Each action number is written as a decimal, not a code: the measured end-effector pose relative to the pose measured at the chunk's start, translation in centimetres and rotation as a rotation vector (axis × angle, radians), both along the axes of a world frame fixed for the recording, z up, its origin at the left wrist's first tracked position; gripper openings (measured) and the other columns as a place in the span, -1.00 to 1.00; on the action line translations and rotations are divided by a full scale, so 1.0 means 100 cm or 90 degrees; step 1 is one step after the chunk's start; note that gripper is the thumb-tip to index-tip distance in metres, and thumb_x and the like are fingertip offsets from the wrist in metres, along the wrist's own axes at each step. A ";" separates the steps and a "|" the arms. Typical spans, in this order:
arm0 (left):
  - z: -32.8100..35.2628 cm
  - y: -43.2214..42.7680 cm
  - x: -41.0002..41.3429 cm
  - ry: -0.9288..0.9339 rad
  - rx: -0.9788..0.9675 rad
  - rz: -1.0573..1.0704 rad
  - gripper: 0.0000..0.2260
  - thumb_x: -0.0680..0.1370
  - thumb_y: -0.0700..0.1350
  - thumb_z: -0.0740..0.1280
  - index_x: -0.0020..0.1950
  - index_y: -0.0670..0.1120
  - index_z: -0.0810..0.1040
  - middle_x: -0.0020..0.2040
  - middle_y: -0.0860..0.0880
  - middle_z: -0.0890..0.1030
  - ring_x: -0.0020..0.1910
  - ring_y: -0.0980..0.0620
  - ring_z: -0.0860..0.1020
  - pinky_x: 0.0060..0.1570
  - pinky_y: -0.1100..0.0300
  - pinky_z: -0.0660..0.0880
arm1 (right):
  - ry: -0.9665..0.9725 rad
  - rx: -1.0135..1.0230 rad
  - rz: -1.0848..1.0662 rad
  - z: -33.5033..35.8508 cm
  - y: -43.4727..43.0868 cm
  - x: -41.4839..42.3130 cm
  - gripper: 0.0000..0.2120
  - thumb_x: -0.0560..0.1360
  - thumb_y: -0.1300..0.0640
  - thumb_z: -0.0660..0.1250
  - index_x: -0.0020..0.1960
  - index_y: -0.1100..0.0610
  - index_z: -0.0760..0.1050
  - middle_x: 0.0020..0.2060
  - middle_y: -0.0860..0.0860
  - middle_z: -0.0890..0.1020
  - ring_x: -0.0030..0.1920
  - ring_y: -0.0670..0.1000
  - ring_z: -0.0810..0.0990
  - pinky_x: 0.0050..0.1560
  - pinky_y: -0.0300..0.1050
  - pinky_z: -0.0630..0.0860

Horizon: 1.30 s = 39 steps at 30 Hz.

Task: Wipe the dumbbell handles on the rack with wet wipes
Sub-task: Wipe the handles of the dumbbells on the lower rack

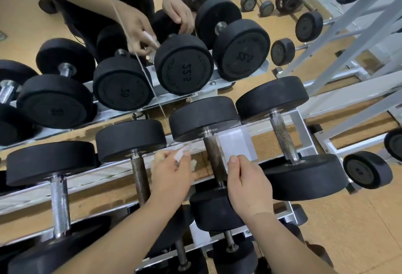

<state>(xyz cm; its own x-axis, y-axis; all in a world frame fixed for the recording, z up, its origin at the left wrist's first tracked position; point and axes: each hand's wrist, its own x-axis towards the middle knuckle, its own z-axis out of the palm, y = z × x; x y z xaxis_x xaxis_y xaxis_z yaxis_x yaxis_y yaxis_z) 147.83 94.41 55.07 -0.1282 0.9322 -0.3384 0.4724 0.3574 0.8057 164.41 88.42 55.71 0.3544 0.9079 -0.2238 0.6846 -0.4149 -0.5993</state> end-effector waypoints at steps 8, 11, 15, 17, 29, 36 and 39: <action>0.005 0.005 0.047 -0.049 -0.027 -0.060 -0.66 0.74 -0.01 0.13 0.50 0.16 0.45 -0.07 0.03 0.66 -0.14 0.07 0.59 -0.09 0.22 0.51 | -0.005 0.002 -0.001 0.003 0.000 0.000 -0.62 0.68 -0.15 -0.08 -0.22 -0.08 0.32 -0.32 -0.08 0.49 -0.27 -0.11 0.47 -0.32 -0.09 0.29; 0.006 0.006 0.080 -0.081 -0.033 -0.088 -0.59 0.75 -0.01 0.09 0.62 0.08 0.30 0.49 0.07 0.43 0.23 0.12 0.50 0.20 0.38 0.40 | 0.021 0.011 -0.016 0.003 0.001 0.000 -0.62 0.69 -0.14 -0.08 -0.20 -0.08 0.35 -0.29 -0.09 0.53 -0.25 -0.11 0.49 -0.26 -0.03 0.37; 0.002 0.004 0.085 -0.062 -0.106 -0.116 -0.56 0.75 0.04 0.07 0.66 0.13 0.18 0.69 0.11 -0.01 0.57 -0.02 0.30 0.53 0.10 0.27 | 0.062 0.041 -0.049 0.000 -0.001 0.001 -0.56 0.69 -0.17 -0.13 -0.05 -0.02 0.45 -0.20 -0.08 0.59 -0.16 -0.03 0.56 -0.13 0.03 0.49; 0.005 -0.005 0.072 -0.041 -0.130 -0.199 -0.53 0.76 0.01 0.06 0.68 0.07 0.11 0.70 0.10 -0.12 0.63 -0.02 0.17 0.55 0.12 0.16 | 0.068 0.065 -0.061 0.000 -0.002 0.000 -0.51 0.69 -0.22 -0.19 0.03 -0.03 0.45 -0.15 -0.07 0.60 -0.13 0.00 0.57 -0.11 0.04 0.49; 0.043 -0.050 0.052 0.148 -0.157 -0.443 -0.63 0.74 0.07 -0.01 0.20 0.06 0.58 0.24 -0.03 0.63 0.23 -0.07 0.54 0.26 0.02 0.45 | 0.174 0.056 -0.104 0.007 -0.003 0.003 -0.60 0.75 -0.12 -0.06 0.05 0.00 0.50 -0.08 -0.04 0.64 -0.06 -0.04 0.59 0.02 0.00 0.47; 0.099 -0.050 0.048 0.018 -0.088 -0.212 -0.72 0.72 0.05 0.15 0.05 -0.02 0.60 -0.03 0.07 0.65 -0.07 0.17 0.55 -0.09 0.26 0.42 | 0.436 0.108 -0.237 0.040 -0.055 0.027 -0.81 0.69 0.07 0.23 0.01 0.10 0.58 -0.05 0.07 0.63 0.01 0.03 0.57 0.03 -0.13 0.48; 0.132 -0.087 0.066 -0.120 -0.018 -0.149 -0.69 0.71 -0.03 0.24 -0.09 -0.15 0.66 -0.24 0.00 0.71 -0.30 0.29 0.60 -0.13 0.26 0.46 | 0.585 0.081 -0.202 0.061 -0.086 0.052 -0.85 0.66 0.10 0.31 -0.01 0.09 0.64 -0.08 0.06 0.65 0.04 0.05 0.61 0.18 -0.03 0.52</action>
